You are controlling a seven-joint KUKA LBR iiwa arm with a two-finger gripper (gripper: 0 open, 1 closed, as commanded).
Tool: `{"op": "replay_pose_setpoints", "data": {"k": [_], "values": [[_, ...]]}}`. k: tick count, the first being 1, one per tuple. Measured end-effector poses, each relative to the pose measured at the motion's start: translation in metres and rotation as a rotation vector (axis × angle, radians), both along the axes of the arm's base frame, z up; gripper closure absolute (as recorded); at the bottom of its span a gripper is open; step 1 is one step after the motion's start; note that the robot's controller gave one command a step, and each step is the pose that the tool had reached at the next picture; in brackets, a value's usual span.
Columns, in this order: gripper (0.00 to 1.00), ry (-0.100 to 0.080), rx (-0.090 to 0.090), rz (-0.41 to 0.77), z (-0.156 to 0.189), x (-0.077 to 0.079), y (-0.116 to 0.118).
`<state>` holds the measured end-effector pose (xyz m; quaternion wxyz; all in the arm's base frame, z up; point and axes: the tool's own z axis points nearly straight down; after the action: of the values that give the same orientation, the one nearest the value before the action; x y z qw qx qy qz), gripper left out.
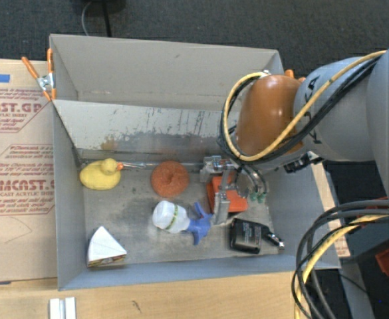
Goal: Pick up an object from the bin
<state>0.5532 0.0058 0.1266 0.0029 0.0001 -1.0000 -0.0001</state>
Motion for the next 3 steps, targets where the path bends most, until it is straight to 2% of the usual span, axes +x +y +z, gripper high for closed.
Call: {"op": "replay_pose_setpoints", "data": {"k": [1,2,3], "values": [[0.00,-0.007,0.000,0.000,0.005,0.002,0.000],[0.00,-0.013,0.000,-0.011,-0.029,-0.013,0.027],[0.00,-0.004,-0.001,0.047,-0.050,0.000,0.084]]}}
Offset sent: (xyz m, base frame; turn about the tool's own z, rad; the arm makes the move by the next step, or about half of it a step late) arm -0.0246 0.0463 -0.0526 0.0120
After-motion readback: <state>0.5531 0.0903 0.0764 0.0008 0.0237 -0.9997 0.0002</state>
